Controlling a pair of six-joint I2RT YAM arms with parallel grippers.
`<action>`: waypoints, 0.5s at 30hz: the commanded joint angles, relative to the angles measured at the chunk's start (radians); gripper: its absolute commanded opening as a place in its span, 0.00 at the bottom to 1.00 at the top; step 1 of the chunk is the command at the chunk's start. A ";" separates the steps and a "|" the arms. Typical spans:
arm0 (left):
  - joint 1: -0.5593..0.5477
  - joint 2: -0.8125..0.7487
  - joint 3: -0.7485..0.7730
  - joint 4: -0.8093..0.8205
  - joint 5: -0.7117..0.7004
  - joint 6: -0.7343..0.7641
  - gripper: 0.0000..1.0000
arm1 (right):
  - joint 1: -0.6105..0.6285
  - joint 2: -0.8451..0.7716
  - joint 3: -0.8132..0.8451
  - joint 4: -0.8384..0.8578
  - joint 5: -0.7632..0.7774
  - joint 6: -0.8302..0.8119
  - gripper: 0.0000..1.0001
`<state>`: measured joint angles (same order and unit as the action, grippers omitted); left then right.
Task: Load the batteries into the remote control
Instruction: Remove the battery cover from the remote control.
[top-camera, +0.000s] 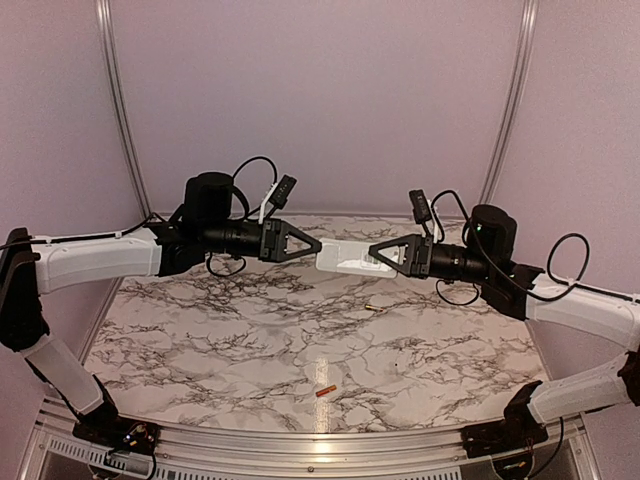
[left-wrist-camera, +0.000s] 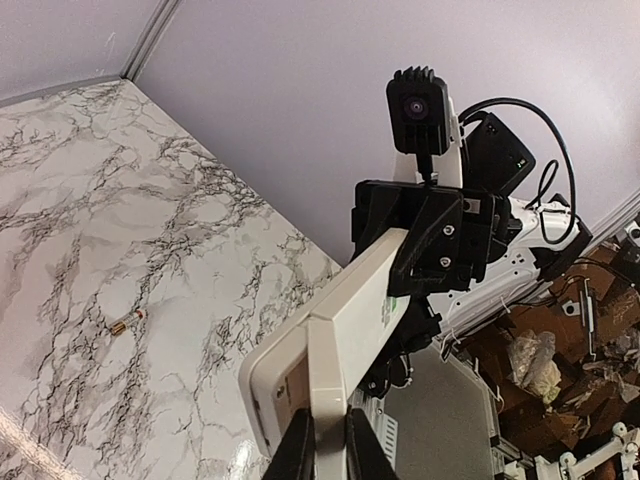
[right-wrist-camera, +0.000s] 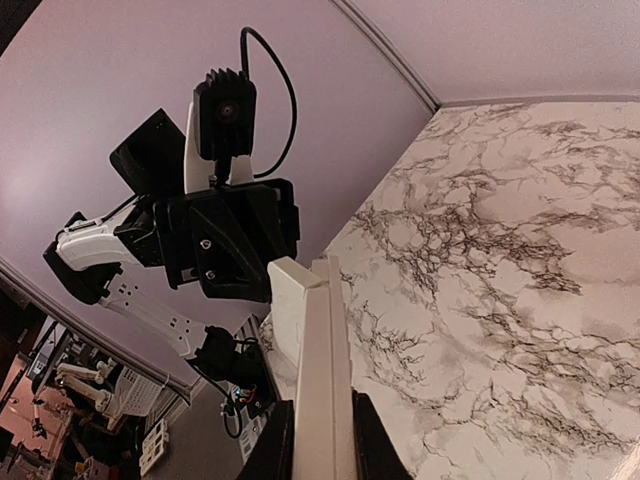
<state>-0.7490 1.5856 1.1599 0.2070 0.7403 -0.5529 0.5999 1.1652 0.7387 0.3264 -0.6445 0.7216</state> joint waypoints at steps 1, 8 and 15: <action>-0.001 -0.024 0.009 -0.014 0.010 0.014 0.00 | -0.020 -0.008 0.034 -0.015 0.012 -0.020 0.00; 0.044 -0.051 -0.057 0.151 0.085 -0.099 0.00 | -0.068 -0.035 -0.012 0.088 -0.076 0.028 0.00; 0.055 -0.034 -0.085 0.287 0.160 -0.191 0.00 | -0.069 -0.036 -0.033 0.215 -0.202 0.086 0.00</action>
<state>-0.7097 1.5723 1.0950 0.3790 0.8455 -0.6777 0.5430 1.1530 0.7010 0.4282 -0.7597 0.7670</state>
